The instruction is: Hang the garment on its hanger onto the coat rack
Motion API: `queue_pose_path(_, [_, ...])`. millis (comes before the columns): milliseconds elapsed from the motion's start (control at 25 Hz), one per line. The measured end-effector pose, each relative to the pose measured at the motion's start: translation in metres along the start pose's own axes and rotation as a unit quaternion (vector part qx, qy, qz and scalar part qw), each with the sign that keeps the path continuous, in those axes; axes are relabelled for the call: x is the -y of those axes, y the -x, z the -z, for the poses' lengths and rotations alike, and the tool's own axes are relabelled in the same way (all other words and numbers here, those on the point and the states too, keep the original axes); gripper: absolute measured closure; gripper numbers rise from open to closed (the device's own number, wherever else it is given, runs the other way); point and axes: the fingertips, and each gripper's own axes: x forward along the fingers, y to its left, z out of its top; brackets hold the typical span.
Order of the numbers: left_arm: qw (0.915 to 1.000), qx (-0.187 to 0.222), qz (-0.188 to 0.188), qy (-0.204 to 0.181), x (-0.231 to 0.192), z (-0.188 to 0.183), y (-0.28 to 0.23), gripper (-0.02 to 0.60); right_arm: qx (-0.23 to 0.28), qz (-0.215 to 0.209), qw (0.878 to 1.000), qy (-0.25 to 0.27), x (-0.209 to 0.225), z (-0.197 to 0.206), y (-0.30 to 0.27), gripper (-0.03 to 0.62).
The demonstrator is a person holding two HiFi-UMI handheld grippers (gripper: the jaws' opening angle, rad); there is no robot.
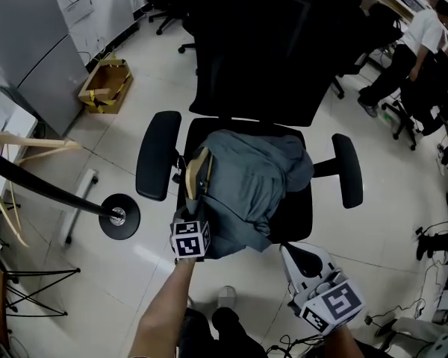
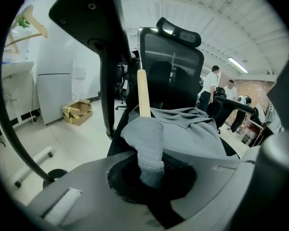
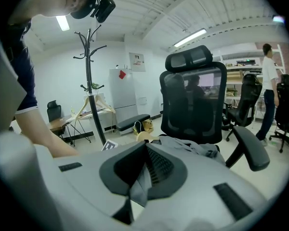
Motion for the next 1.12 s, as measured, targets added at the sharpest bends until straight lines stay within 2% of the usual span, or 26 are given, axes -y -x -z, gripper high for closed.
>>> queue_pose_path(120, [0.9988,0.019,0.025,-0.038,0.017,-0.018,0.013,0.565,0.008,0.002,1.0,0.001,0.0,-0.006,0.003,0.58])
queue_pose_path(240, [0.997,0.042,0.047,-0.045,0.033,-0.044,0.032,0.565,0.02,0.003,1.0,0.002,-0.002,-0.019,0.009,0.58])
queue_pose_path(360, [0.9956,0.047,0.058,-0.056,0.045,-0.065,0.057,0.566,0.032,0.002,0.999,0.006,-0.01,-0.033,0.02,0.58])
queue_pose_path(560, [0.9883,0.079,0.079,-0.104,0.06,-0.12,0.105,0.566,0.077,-0.003,0.997,0.018,-0.019,-0.074,0.037,0.58])
queue_pose_path(760, [0.9774,0.076,0.109,-0.165,0.076,-0.168,0.175,0.566,0.115,-0.018,0.993,0.034,-0.037,-0.115,0.056,0.58])
queue_pose_path(920, [0.9725,0.068,0.131,-0.18,0.083,-0.201,0.231,0.565,0.149,-0.03,0.987,0.047,-0.051,-0.147,0.07,0.58])
queue_pose_path(1120, [0.9641,0.081,0.13,-0.217,0.084,-0.239,0.297,0.566,0.188,-0.057,0.978,0.074,-0.078,-0.185,0.08,0.58])
